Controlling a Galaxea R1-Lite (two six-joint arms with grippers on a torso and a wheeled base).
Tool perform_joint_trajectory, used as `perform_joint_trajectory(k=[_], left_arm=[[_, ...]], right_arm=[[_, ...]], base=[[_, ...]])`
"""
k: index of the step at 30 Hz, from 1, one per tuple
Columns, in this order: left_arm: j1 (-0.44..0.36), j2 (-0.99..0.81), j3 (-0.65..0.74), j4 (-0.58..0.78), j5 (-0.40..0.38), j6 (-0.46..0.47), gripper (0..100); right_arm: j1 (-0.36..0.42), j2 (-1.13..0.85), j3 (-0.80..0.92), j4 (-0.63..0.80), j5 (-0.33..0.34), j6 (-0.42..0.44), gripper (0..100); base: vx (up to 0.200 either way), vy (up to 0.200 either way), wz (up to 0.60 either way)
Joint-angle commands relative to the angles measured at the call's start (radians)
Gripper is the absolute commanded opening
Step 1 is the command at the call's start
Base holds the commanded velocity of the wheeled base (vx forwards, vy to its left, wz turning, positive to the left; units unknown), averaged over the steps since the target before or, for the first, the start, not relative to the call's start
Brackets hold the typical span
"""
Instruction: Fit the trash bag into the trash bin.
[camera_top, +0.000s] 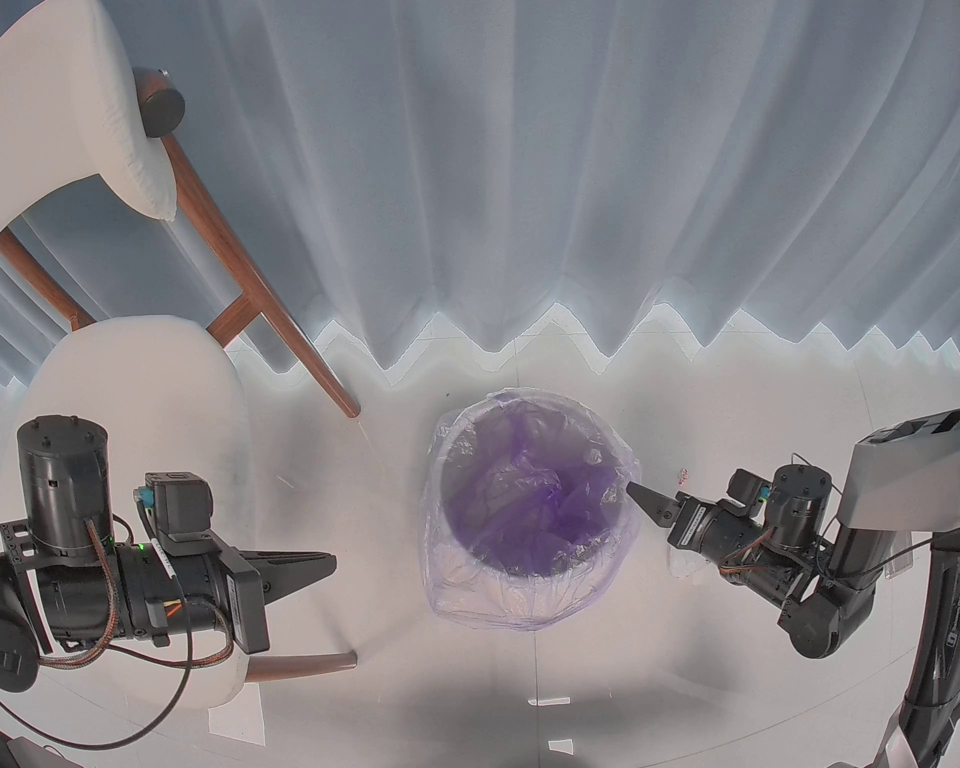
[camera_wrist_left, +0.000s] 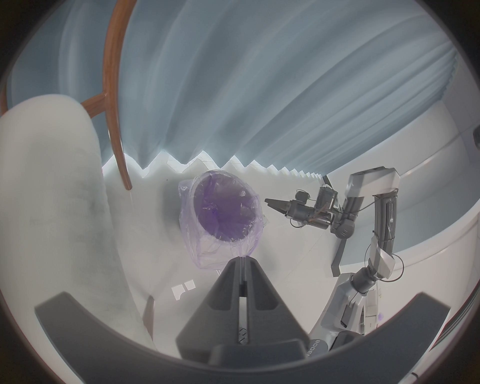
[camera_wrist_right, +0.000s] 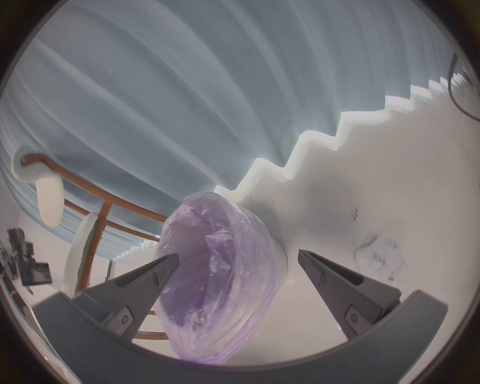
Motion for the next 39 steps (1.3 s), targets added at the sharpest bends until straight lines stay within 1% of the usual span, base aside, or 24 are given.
perform_joint_trajectory(k=[1,4,6,8,9,10,12,13,15,19,22,24,25,26,27,28,29,35,39], left_arm=[[0.016,-0.009,0.009,0.001,-0.011,-0.022,0],[0.016,-0.011,0.013,0.003,-0.012,-0.028,0],[0.016,-0.023,0.029,0.003,-0.016,-0.042,0],[0.018,-0.037,0.047,0.003,-0.019,-0.077,0],[0.018,-0.037,0.047,0.003,-0.019,-0.077,0],[0.016,-0.054,0.050,0.003,-0.028,-0.131,0],[0.016,-0.075,0.053,0.004,-0.071,-0.197,0],[0.016,-0.077,0.053,0.003,-0.092,-0.217,0],[0.016,-0.077,0.055,0.003,-0.101,-0.225,0],[0.016,-0.075,0.053,-0.001,-0.100,-0.218,0],[0.016,-0.072,0.053,-0.005,-0.098,-0.208,0],[0.019,-0.071,0.053,-0.008,-0.078,-0.166,0],[0.034,-0.068,0.047,-0.008,-0.058,-0.148,0],[0.059,-0.068,0.046,-0.008,-0.039,-0.129,0],[0.062,-0.068,0.046,-0.008,-0.037,-0.128,0],[0.093,-0.071,0.042,-0.010,-0.023,-0.103,0],[0.103,-0.075,0.039,-0.011,-0.022,-0.096,0],[0.142,-0.108,0.033,-0.042,-0.019,-0.100,0],[0.146,-0.106,0.036,-0.042,-0.019,-0.099,0]], right_arm=[[-0.001,-0.091,0.067,-0.018,-0.004,0.040,100],[-0.011,-0.083,0.096,-0.018,-0.005,0.044,100],[-0.043,-0.066,0.137,-0.018,-0.008,0.027,100],[-0.075,-0.045,0.159,-0.016,-0.013,0.010,100],[-0.075,-0.045,0.159,-0.016,-0.013,0.010,100],[-0.096,-0.016,0.156,-0.018,-0.024,0.004,100],[-0.101,0.007,0.143,-0.018,-0.033,-0.002,100],[-0.101,0.018,0.136,-0.018,-0.033,-0.006,100],[-0.096,0.027,0.123,-0.018,-0.033,-0.013,100],[-0.086,0.066,0.048,-0.016,-0.033,-0.036,100],[-0.075,0.093,-0.007,-0.013,-0.039,-0.022,100],[-0.057,0.118,-0.056,0.001,-0.076,0.021,100],[-0.047,0.130,-0.071,0.004,-0.088,0.036,100],[-0.041,0.138,-0.088,0.001,-0.094,0.044,100],[-0.041,0.139,-0.090,0.001,-0.094,0.044,100],[-0.041,0.150,-0.123,0.005,-0.094,0.047,100],[-0.041,0.156,-0.140,0.007,-0.094,0.047,100],[-0.041,0.231,-0.239,0.008,-0.094,0.047,100],[-0.040,0.265,-0.275,0.010,-0.094,0.047,100]], base=[[0.000,0.000,0.00],[0.000,0.000,0.00],[0.000,0.000,0.00],[0.000,0.000,0.00],[0.000,0.000,0.00],[0.000,0.000,0.00],[-0.100,0.000,0.00],[-0.200,0.000,0.00],[-0.200,0.000,0.00],[-0.200,0.000,0.00],[-0.200,0.000,0.00],[0.000,0.000,0.00],[0.000,0.000,0.00],[0.000,0.000,0.00],[0.000,0.000,0.00],[0.000,0.000,0.00],[0.000,0.000,0.00],[0.000,0.000,0.00],[0.000,0.000,0.00]])
